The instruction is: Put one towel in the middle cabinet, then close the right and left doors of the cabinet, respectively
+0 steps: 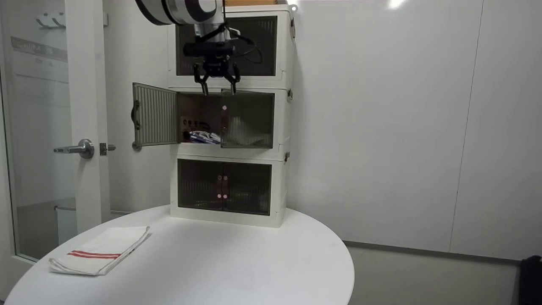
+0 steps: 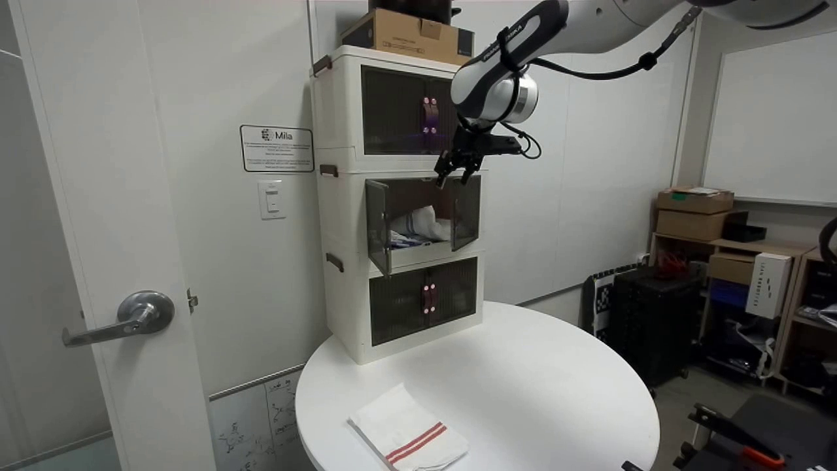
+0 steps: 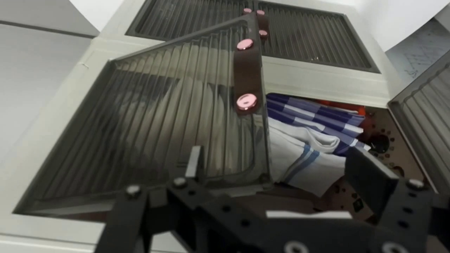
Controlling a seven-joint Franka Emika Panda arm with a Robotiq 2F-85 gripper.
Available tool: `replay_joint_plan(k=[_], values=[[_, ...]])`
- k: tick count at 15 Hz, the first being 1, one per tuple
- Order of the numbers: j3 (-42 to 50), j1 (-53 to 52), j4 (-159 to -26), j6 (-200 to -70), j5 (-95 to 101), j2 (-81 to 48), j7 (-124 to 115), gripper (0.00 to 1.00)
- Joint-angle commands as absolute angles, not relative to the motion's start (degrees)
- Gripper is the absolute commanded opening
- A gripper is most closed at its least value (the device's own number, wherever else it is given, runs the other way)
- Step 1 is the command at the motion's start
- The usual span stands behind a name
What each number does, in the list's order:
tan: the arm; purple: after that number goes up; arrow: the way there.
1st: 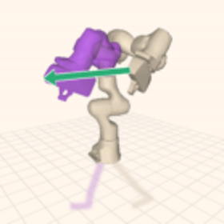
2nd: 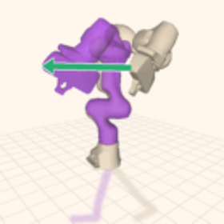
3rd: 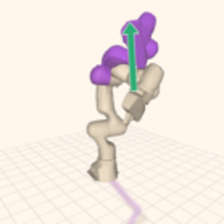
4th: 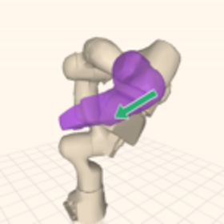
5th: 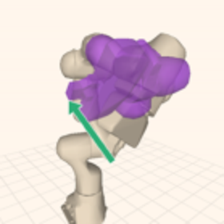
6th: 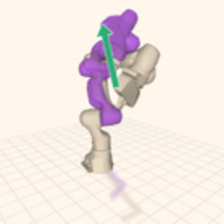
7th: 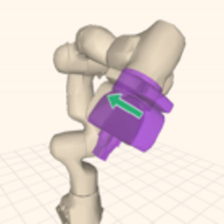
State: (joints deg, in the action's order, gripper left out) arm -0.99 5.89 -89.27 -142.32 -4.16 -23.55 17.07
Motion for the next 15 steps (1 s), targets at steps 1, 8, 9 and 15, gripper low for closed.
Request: replay_joint_plan(k=[1, 8, 9, 15], values=[[-0.64, 3.85, -88.58, -148.32, -2.24, -26.16, 12.97, 1.0], [0.24, 1.15, -86.65, -155.85, 0.22, -31.33, 7.53, 1.0], [0.61, 0.79, -86.23, -157.64, 0.83, -32.04, 6.58, 1.0], [1.4, 0.05, -82.68, -163.58, 2.94, -35.55, 4.77, 1.0]])
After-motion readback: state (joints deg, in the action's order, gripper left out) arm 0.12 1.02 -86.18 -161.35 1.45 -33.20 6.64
